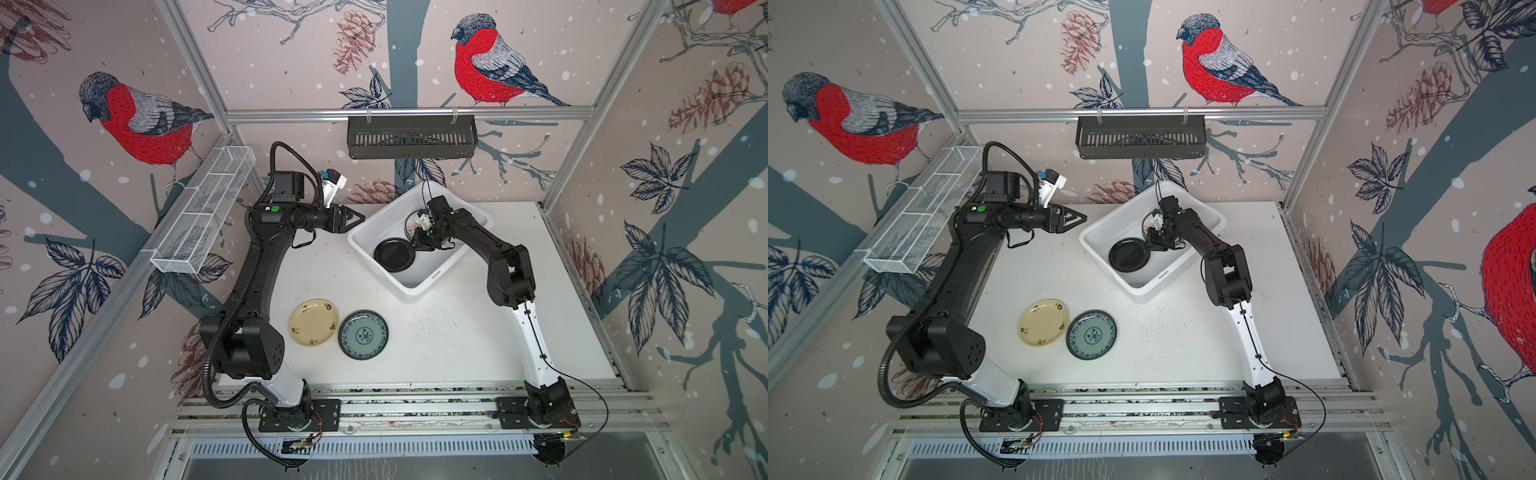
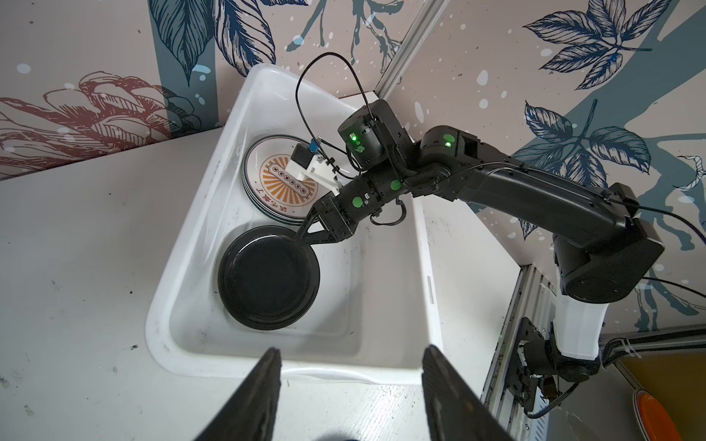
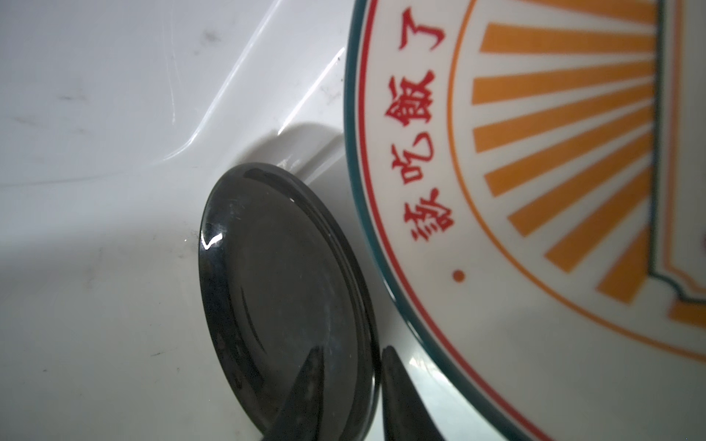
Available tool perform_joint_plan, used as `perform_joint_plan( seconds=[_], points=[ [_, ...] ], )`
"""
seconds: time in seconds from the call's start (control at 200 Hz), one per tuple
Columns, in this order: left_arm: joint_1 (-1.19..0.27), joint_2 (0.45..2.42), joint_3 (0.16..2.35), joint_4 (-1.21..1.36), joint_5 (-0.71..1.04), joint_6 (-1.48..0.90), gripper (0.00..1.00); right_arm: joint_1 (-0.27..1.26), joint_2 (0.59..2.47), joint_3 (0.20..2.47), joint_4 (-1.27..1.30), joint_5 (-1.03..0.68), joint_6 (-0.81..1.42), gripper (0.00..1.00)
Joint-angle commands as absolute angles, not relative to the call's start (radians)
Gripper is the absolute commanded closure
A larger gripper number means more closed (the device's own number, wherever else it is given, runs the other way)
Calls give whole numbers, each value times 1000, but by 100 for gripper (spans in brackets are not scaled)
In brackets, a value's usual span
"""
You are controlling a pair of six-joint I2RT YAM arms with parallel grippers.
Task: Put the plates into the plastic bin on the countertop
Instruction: 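Set the black plate flat on the bin floor beside the stack with the right gripper, then raise the open right gripper while the left gripper reaches toward the cream plate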
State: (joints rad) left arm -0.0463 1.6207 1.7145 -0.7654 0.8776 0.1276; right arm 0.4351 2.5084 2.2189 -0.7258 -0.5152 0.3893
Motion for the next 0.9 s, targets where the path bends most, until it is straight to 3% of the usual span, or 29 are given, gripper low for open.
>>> perform_joint_plan(
  seconds=[0.0,0.445,0.896],
  points=[
    [-48,1619,1724,-772,898,141,41,435,2504,2227,-742,-506,374,72],
    [-49,1619,1736,-776,897,147,41,433,2488,2238,-741,-489,377,71],
    [-49,1582,1747,-842,808,229,35,427,2280,2195,-659,-415,395,71]
  ],
)
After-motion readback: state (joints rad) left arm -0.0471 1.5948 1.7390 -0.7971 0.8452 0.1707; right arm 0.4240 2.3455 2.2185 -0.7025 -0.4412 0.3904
